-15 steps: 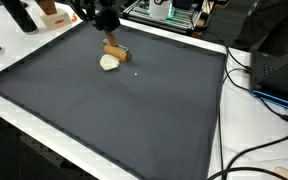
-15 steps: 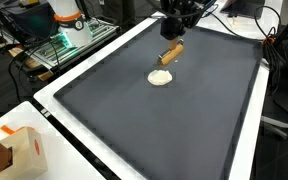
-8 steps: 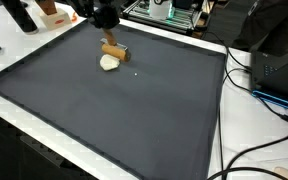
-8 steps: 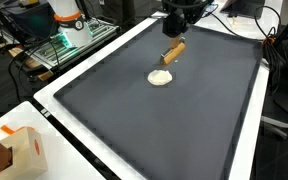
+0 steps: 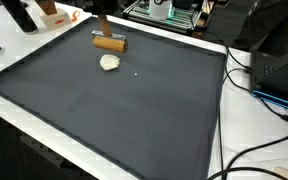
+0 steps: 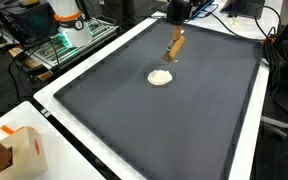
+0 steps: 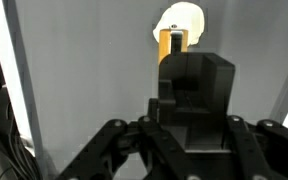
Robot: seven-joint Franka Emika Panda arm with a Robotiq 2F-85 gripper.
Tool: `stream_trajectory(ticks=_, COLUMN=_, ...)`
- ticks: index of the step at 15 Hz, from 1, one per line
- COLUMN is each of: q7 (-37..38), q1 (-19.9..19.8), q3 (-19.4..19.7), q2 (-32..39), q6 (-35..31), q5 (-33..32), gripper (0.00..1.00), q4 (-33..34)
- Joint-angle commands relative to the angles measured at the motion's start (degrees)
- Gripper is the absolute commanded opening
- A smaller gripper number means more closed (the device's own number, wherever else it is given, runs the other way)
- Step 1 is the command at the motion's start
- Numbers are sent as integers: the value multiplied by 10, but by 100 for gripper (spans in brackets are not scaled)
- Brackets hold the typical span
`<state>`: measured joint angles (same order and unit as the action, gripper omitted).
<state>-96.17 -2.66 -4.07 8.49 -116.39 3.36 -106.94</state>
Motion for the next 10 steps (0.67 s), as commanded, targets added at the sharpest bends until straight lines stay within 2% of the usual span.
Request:
stream_trajectory(ticks=1, q7=-94, q1=6, q3=1, q2=-51, q6=-5, q5=-12, gripper=24, q4=-32)
stream_trajectory(ticks=6, q7=-210, q1=14, q3=6, q2=-89, q6=0, q5=-10, gripper=24, q4=-47)
stream_trajectory(ticks=10, q7=-261, q1=19, q3=10, q2=-110, q6=-3, q5=-7, gripper=24, q4=-57)
